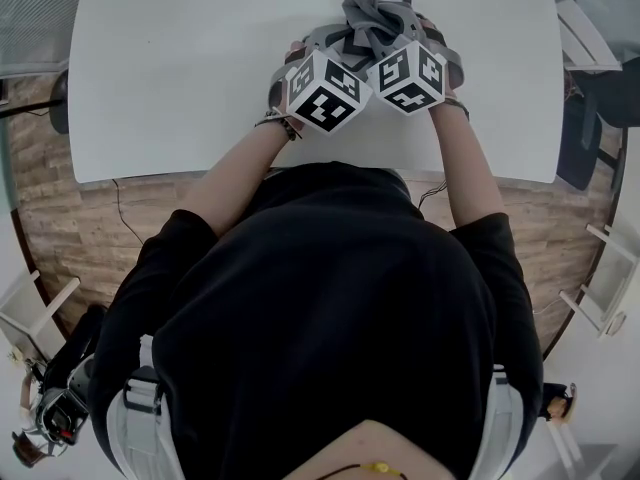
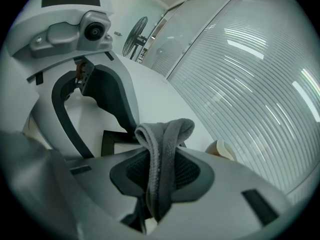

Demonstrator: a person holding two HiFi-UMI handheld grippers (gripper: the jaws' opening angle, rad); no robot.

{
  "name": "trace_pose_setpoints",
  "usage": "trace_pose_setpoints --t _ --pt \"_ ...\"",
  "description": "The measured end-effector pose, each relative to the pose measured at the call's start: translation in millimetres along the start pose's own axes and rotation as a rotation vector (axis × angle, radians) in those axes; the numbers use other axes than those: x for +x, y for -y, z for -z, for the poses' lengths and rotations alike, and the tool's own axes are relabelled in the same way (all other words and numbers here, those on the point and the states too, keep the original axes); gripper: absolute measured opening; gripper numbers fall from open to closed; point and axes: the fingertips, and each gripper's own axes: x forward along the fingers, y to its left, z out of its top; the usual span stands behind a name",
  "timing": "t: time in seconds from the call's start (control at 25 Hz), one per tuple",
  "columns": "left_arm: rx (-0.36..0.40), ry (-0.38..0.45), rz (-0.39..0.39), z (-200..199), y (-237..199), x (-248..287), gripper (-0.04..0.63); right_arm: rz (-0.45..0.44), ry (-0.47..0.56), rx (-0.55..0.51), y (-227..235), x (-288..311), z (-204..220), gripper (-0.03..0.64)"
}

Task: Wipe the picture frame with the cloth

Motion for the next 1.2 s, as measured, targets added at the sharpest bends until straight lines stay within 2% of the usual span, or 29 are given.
trace_pose_setpoints --t 0.52,0.92,1.2 --pt "-0.001 -0.011 -0.021 3.1 -0.3 -2.2 0.252 -0.006 0.005 -0.001 -4.8 -2.9 -0.8 0.08" --pt "-0.016 -0.043 -0.051 11.1 -1.6 -5.3 0.28 -0.011 0.01 -0.006 -7.7 -3.4 -1.7 0.08" --pt "0.014 -0.081 -0.041 16.0 0.1 -2.2 0.277 -0.02 0.005 0.0 -9.6 -3.8 -2.2 0.081"
